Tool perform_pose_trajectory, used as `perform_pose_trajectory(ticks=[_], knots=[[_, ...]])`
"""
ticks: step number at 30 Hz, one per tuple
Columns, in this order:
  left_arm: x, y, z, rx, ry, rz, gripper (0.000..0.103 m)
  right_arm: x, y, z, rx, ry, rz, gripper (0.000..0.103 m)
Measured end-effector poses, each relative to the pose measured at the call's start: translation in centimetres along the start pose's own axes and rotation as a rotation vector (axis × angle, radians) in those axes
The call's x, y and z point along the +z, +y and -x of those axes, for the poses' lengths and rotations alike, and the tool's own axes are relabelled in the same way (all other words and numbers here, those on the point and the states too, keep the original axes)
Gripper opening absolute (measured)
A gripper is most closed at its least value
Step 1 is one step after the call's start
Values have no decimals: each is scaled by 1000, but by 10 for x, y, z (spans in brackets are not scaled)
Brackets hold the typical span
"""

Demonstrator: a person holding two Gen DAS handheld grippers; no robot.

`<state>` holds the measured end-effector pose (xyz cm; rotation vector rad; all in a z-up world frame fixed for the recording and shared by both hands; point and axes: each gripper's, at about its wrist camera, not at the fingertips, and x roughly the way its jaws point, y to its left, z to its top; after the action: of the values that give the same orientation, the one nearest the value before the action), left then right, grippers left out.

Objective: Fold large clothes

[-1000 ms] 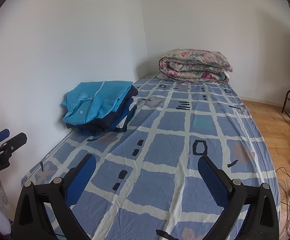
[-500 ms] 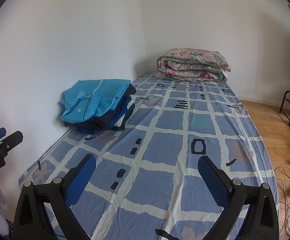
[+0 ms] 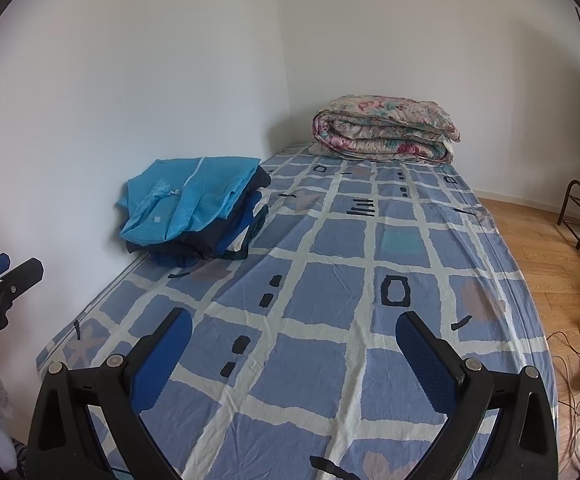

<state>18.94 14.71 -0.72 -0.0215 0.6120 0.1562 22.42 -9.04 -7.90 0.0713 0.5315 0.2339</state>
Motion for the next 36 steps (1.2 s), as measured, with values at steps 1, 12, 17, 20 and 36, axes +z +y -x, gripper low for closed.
perform_pose_trajectory(ticks=[1,12,17,20,36], knots=[[0,0,0,0,1,0,103,0,0,0,0,0,-1,103],[0,0,0,-1,1,0,103,0,1,-1,2,1,0,103],[1,0,0,-1,1,0,103,0,0,0,4,1,0,103],[0,0,0,-1,0,-1,103,0,-1,0,4,2,2,103],[1,2,2,0,0,0,103,0,-1,0,5,3,7,103]])
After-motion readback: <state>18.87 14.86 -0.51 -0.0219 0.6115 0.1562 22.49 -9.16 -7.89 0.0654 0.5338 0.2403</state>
